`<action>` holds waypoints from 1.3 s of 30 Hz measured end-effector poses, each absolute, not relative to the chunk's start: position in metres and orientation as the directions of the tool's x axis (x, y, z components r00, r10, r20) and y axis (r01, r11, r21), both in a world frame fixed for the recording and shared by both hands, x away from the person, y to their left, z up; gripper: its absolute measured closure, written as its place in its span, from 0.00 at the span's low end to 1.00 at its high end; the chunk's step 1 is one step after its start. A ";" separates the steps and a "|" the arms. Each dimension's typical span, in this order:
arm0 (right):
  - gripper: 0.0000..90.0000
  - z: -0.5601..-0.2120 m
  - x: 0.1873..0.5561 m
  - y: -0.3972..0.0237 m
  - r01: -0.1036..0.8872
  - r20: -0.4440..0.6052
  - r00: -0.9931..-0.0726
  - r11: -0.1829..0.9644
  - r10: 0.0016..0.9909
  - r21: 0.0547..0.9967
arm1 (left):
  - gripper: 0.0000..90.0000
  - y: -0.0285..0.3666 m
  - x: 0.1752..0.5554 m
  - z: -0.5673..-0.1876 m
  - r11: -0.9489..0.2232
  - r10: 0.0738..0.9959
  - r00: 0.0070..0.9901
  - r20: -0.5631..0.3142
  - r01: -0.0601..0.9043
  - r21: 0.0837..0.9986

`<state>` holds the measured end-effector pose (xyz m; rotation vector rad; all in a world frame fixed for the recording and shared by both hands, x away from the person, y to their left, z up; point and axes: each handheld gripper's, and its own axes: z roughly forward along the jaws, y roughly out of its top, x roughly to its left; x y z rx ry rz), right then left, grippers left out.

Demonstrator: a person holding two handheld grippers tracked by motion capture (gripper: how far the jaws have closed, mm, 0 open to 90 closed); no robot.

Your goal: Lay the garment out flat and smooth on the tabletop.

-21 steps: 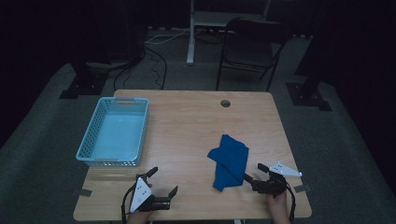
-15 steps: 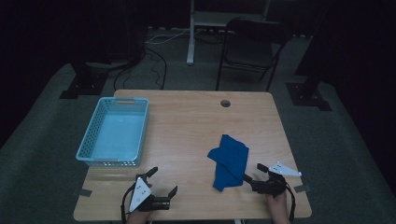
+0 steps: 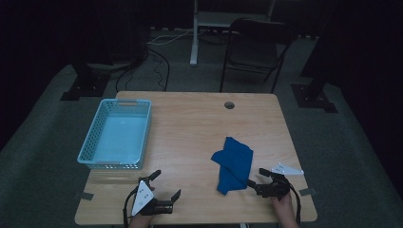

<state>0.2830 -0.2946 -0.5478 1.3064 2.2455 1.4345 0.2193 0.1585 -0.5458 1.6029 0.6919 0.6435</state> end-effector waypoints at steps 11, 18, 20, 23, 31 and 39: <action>0.13 -0.545 0.283 -0.292 0.623 0.319 -0.645 0.236 0.695 0.746 | 0.01 0.158 0.220 -0.546 -0.113 0.742 0.670 0.030 0.080 0.990; 0.13 -0.532 0.277 -0.287 0.590 0.314 -0.680 0.240 0.662 0.771 | 0.01 0.158 0.219 -0.546 -0.115 0.744 0.668 0.034 0.078 0.990; 0.13 -0.527 0.275 -0.286 0.575 0.302 -0.684 0.236 0.664 0.783 | 0.01 0.158 0.219 -0.546 -0.115 0.743 0.668 0.035 0.076 0.990; 0.13 -0.521 0.274 -0.286 0.558 0.288 -0.687 0.230 0.667 0.798 | 0.01 0.159 0.219 -0.546 -0.110 0.741 0.670 0.033 0.074 0.991; 0.14 -0.503 0.275 -0.283 0.501 0.216 -0.692 0.242 0.689 0.831 | 0.01 0.159 0.219 -0.546 -0.105 0.742 0.670 0.026 0.077 0.991; 0.15 -0.487 0.285 -0.269 0.457 0.178 -0.711 0.255 0.680 0.852 | 0.01 0.159 0.219 -0.546 -0.101 0.743 0.669 0.023 0.079 0.992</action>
